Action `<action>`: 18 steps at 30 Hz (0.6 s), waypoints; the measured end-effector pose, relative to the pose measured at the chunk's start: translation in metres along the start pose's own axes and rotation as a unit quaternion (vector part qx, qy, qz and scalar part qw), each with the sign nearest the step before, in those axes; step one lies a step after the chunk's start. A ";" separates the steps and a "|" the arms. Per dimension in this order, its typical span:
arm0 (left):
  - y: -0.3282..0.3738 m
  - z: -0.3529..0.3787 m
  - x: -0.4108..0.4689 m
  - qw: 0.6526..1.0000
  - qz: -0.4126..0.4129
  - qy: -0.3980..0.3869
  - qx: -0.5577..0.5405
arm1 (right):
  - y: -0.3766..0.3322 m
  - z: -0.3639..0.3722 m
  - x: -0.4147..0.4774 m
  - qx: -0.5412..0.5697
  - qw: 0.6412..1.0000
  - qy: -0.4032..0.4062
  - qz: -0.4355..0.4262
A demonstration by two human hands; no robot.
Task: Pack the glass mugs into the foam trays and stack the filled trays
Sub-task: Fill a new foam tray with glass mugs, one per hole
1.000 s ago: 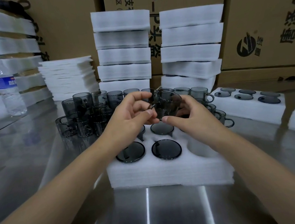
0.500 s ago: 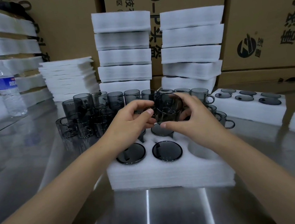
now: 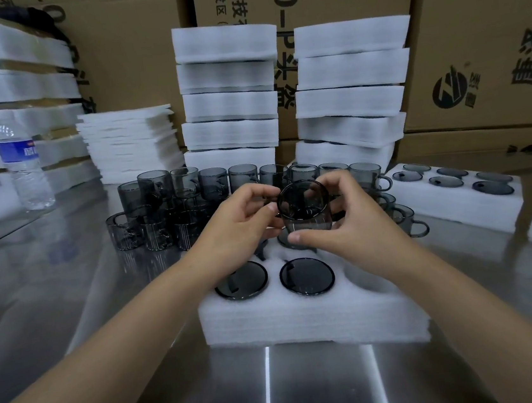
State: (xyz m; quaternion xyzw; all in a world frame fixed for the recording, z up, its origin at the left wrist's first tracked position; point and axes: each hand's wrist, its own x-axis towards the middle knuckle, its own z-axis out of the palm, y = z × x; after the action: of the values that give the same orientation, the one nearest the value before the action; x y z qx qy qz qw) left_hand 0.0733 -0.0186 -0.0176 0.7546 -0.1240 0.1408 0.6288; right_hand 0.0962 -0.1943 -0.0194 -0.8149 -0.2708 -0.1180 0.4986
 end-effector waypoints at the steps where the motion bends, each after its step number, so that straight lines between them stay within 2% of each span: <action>1: 0.000 0.000 0.000 1.000 -0.001 -0.001 0.004 | 0.000 0.000 0.000 0.002 1.000 -0.002 0.006; 10: 0.002 -0.001 -0.001 1.000 -0.012 0.013 -0.003 | -0.003 0.000 -0.003 0.031 0.998 -0.039 -0.029; 18: 0.002 -0.002 -0.002 0.999 0.005 0.009 0.035 | -0.005 0.000 -0.003 -0.009 0.998 -0.039 -0.041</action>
State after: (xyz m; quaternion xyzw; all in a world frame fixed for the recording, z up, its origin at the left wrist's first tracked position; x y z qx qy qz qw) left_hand 0.0707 -0.0167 -0.0160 0.7739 -0.1167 0.1551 0.6028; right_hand 0.0908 -0.1939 -0.0173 -0.8112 -0.3227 -0.1088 0.4753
